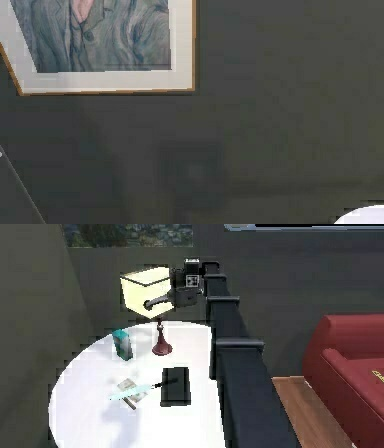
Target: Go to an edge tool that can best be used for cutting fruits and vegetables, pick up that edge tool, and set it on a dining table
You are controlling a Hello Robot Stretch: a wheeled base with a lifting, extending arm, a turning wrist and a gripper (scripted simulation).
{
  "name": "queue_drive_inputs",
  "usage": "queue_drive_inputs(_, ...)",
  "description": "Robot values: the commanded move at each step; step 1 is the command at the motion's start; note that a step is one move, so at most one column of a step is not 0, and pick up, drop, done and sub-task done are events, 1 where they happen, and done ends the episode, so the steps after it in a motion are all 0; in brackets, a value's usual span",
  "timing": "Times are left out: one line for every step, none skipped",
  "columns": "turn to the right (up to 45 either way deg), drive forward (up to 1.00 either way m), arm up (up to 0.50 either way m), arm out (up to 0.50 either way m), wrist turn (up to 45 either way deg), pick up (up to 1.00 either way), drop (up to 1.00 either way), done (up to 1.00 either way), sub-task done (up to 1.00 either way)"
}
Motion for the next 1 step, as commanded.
queue_drive_inputs(0.0, 0.00, 0.00, 0.00, 0.0, 0.00, 0.00, 1.00, 0.00)
